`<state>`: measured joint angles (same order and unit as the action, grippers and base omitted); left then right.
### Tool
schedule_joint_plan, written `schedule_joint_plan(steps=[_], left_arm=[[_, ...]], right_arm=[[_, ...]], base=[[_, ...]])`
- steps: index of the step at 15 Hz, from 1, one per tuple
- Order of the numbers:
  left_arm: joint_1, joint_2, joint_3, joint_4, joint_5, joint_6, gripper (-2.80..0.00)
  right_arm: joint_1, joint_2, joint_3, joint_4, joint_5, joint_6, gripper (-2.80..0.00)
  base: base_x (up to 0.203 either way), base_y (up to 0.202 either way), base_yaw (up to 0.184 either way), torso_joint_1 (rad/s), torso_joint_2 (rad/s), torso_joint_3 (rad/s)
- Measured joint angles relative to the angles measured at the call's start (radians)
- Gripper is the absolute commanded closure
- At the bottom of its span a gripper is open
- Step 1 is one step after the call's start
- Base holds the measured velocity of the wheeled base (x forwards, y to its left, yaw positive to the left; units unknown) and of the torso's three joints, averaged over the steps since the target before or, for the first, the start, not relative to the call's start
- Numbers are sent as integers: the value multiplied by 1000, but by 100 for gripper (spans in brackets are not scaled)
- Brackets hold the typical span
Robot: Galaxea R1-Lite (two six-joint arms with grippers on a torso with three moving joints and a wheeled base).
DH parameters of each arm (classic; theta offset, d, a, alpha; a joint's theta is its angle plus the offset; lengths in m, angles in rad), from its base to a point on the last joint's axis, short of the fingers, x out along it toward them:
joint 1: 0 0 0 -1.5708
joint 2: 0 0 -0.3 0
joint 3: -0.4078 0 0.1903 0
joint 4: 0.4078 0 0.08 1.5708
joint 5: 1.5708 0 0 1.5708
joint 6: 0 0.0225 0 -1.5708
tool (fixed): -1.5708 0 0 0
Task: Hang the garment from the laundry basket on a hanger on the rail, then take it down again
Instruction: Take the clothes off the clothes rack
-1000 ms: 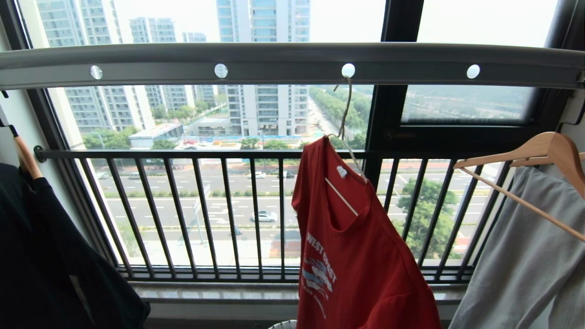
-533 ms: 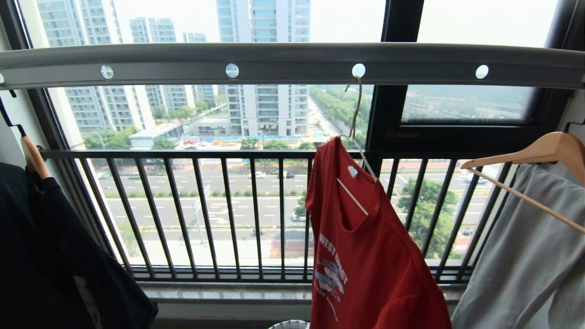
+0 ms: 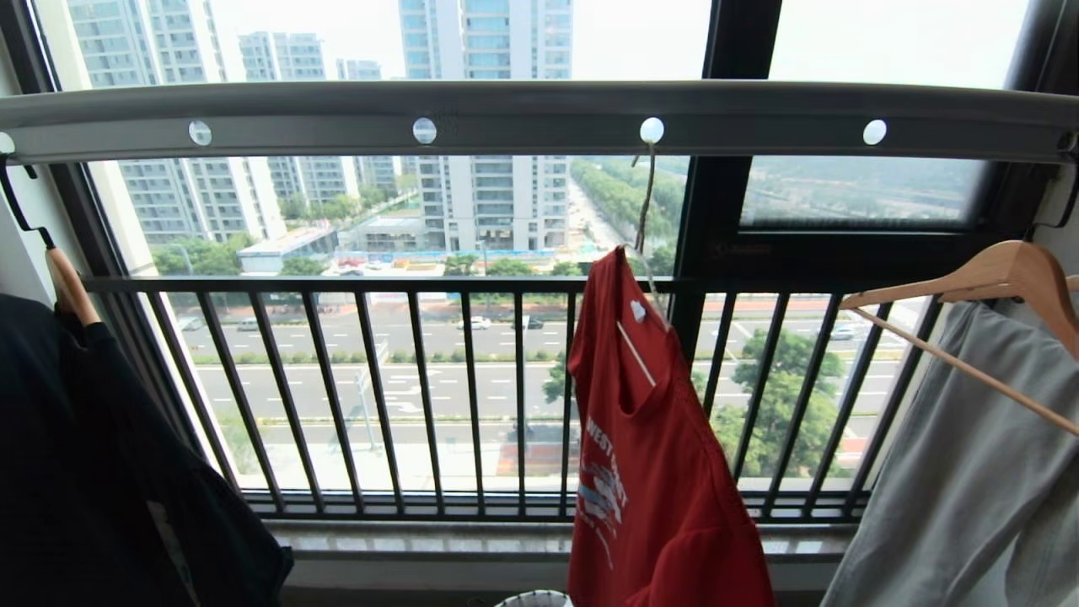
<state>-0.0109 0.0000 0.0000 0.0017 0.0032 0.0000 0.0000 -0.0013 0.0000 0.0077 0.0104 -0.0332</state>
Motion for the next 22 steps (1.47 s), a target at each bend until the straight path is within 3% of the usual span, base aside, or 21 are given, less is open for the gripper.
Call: schedule_joint_plan(steps=[22], left_arm=[[0, 0, 0, 0, 0, 0, 0]], right_arm=[[0, 0, 0, 0, 0, 0, 0]], base=[[0, 0, 0, 0, 0, 0]])
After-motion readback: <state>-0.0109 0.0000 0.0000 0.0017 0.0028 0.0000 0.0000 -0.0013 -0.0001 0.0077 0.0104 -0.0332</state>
